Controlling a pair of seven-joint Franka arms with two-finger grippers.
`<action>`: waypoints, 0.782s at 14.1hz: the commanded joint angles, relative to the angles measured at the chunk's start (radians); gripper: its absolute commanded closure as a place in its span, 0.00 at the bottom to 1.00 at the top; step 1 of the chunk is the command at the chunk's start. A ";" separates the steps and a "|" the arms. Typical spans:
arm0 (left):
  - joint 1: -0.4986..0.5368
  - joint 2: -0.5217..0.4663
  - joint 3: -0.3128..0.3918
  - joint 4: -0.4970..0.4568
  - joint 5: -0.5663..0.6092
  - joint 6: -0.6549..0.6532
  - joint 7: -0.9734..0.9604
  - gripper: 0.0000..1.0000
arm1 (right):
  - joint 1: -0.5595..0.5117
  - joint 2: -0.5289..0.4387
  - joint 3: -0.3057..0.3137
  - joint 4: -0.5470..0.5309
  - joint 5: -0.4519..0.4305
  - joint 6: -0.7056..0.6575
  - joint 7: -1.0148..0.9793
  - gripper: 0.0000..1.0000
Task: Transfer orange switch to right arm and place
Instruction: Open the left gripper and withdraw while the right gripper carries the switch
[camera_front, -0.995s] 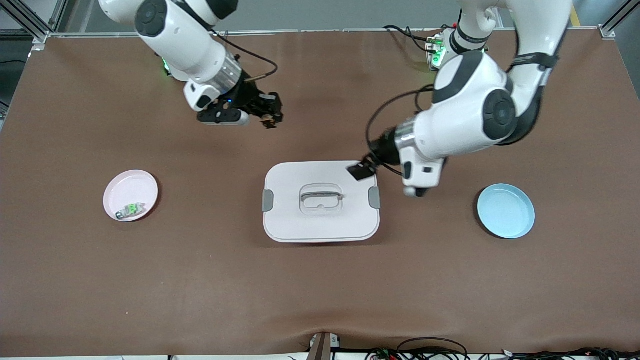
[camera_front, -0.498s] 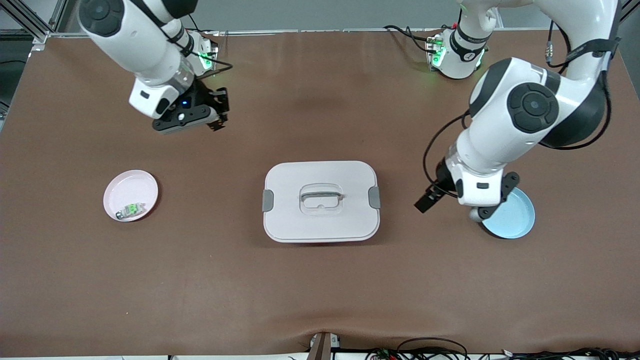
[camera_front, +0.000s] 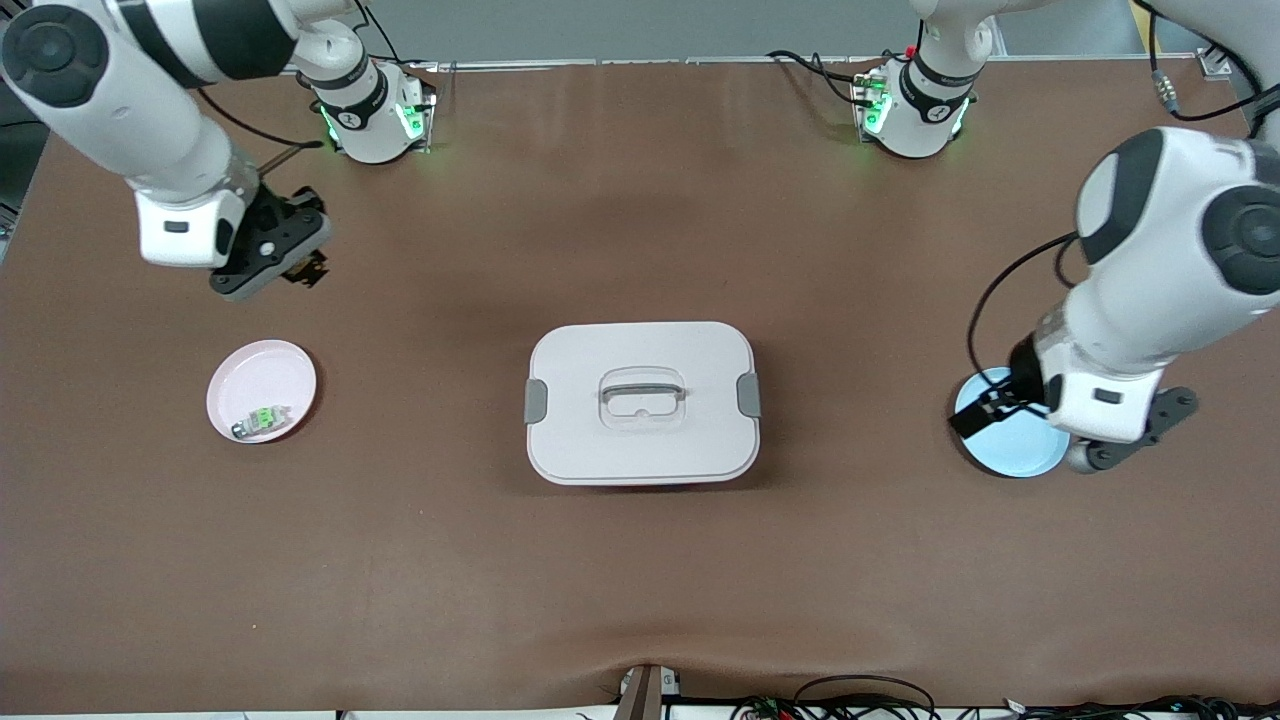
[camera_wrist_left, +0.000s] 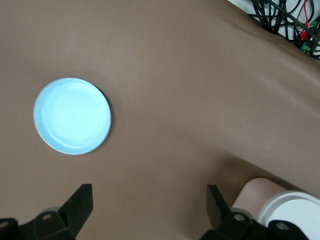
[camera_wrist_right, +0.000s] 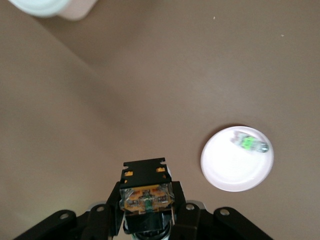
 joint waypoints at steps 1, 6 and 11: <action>0.047 -0.068 -0.005 -0.007 0.017 -0.048 0.131 0.00 | -0.052 -0.042 0.018 -0.065 -0.079 0.047 -0.150 0.84; 0.070 -0.157 -0.005 -0.007 0.017 -0.135 0.241 0.00 | -0.230 -0.045 0.018 -0.237 -0.080 0.353 -0.512 0.84; 0.088 -0.206 -0.002 -0.014 -0.005 -0.165 0.421 0.00 | -0.336 0.026 0.018 -0.317 -0.080 0.549 -0.687 0.86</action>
